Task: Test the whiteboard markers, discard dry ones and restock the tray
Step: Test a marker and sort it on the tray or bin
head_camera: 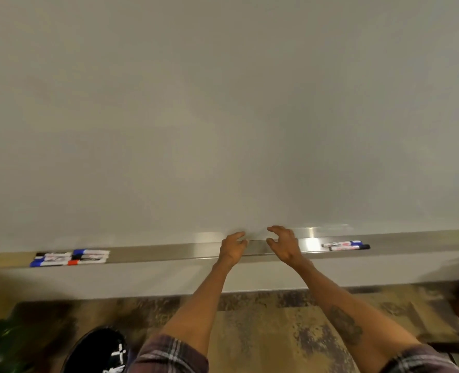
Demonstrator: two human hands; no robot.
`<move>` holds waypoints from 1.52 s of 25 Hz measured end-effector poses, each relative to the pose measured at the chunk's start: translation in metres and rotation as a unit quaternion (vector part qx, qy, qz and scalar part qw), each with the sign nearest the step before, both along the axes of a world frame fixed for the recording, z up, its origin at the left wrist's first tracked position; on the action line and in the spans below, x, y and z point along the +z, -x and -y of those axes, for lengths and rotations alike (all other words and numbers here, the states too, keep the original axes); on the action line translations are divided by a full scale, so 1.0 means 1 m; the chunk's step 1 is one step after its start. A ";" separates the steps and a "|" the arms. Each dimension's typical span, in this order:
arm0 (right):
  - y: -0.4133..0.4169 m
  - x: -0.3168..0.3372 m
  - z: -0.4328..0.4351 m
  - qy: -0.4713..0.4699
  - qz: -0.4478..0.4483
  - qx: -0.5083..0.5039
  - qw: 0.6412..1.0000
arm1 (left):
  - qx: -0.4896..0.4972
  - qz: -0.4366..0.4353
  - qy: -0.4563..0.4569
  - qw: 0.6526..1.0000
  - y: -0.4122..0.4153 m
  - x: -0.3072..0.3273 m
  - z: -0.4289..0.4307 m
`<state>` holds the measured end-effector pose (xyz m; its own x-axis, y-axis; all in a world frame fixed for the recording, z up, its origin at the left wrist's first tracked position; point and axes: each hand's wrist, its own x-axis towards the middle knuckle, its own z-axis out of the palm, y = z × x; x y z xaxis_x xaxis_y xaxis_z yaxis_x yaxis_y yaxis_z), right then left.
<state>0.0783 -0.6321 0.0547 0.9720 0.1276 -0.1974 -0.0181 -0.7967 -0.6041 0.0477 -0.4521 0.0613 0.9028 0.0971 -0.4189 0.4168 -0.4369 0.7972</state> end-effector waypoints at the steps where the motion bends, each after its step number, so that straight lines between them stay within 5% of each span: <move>1: -0.001 -0.002 0.019 -0.002 0.000 -0.013 1.000 | -0.008 -0.003 0.007 1.000 -0.004 0.000 0.016; 15: -0.005 -0.044 0.207 -0.063 -0.047 -0.195 0.978 | -0.073 -0.063 0.050 0.994 -0.036 -0.035 0.173; 20: -0.013 -0.054 0.252 -0.107 -0.066 -0.276 0.953 | -0.039 -0.121 0.146 0.981 -0.047 -0.051 0.212; 38: -0.039 -0.088 0.282 -0.096 -0.115 -0.218 0.964 | -0.025 -0.180 0.231 0.956 -0.066 -0.068 0.265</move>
